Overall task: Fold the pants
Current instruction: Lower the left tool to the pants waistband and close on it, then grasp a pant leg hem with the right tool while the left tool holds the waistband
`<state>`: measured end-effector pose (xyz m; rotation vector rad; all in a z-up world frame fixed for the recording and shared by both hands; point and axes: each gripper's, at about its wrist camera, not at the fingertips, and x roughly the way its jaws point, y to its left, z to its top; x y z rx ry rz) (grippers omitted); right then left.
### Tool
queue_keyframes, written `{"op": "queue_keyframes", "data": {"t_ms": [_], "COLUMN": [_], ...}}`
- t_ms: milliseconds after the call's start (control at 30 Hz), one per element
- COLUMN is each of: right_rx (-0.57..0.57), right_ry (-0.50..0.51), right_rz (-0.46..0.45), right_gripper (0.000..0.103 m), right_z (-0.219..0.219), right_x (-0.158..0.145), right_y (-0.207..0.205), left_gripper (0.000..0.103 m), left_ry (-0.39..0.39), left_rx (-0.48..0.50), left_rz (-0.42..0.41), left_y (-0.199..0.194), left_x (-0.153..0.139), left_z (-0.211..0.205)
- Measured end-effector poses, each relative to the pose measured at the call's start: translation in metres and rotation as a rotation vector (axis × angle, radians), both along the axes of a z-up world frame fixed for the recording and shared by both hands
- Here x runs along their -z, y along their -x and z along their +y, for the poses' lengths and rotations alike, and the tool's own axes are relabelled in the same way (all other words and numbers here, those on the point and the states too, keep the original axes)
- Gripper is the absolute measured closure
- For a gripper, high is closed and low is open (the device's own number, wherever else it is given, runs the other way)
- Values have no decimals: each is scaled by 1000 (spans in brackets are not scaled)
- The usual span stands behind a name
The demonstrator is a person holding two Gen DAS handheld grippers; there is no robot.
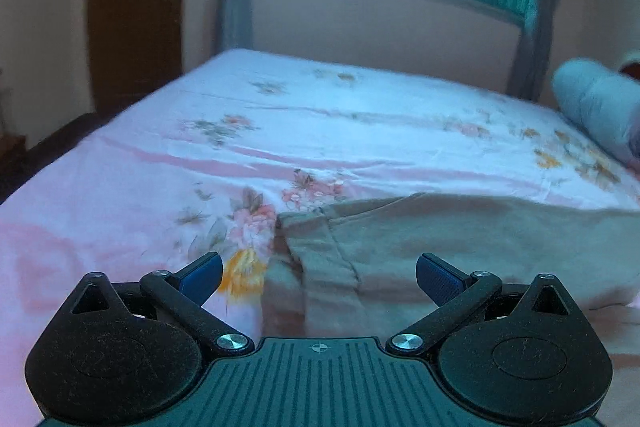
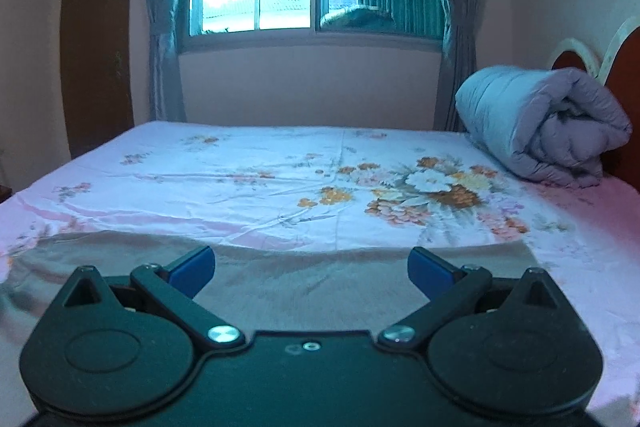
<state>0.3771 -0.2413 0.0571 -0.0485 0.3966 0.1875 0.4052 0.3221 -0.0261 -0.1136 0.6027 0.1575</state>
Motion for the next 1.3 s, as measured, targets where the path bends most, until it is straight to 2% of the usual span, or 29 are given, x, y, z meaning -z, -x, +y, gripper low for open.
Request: {"op": "queue_keyframes", "data": {"t_ms": [33, 67, 133, 167, 300, 333, 367, 400, 500, 533, 567, 600, 633, 667, 700, 767, 900, 967, 1033, 1167, 1300], "right_rx": [3, 6, 3, 1, -22, -28, -34, -37, -39, -37, -34, -35, -36, -37, -44, -69, -197, -262, -324, -427, -519], "right_ry": [1, 2, 1, 2, 22, 26, 25, 25, 14, 10, 4, -3, -7, -6, -10, -16, 63, 146, 210, 256, 331], "right_rz": [4, 9, 20, 24, 39, 41, 46, 49, 56, 60, 66, 75, 80, 82, 87, 97, 120, 106, 95, 101, 139], "right_gripper": [6, 6, 6, 6, 6, 6, 6, 6, 6, 6, 6, 6, 6, 6, 6, 6, 7, 14, 30, 35, 45], "right_z": [3, 7, 14, 17, 31, 33, 34, 36, 36, 36, 35, 35, 34, 34, 34, 33, 46, 57, 67, 79, 89], "right_x": [4, 8, 17, 22, 38, 42, 44, 45, 50, 51, 52, 53, 54, 54, 54, 55, 64, 70, 75, 84, 99], "right_y": [-12, -23, -40, -46, -64, -66, -69, -70, -74, -75, -76, -78, -80, -82, -84, -90, -118, -135, -151, -179, -199], "left_gripper": [8, 26, 42, 45, 46, 42, 28, 23, 22, 30, 52, 58, 79, 90, 90, 91, 91, 91, 91, 91, 91], "left_ry": [-2, 3, 30, 51, 66, 72, 72, 66, 54, 50, 64, 86, 79, 80, 70, 66, 98, 80, 60, 26, -10], "left_rx": [18, 38, 74, 95, 169, 179, 182, 183, 215, 224, 249, 281, 294, 309, 307, 310, 344, 354, 365, 363, 353], "left_rz": [10, 24, 71, 88, 119, 115, 110, 108, 112, 112, 106, 102, 96, 80, 62, -24, -176, -201, -215, -206, -206], "left_y": [-12, -26, -55, -68, -107, -115, -121, -126, -134, -134, -132, -131, -129, -125, -121, -106, -71, -60, -53, -50, -47], "left_x": [8, 17, 35, 44, 73, 77, 80, 84, 94, 96, 95, 93, 89, 83, 76, 55, 12, -2, -11, -16, -13], "left_z": [4, 11, 25, 32, 47, 50, 52, 52, 47, 47, 47, 46, 44, 42, 40, 40, 44, 41, 39, 38, 38]}}
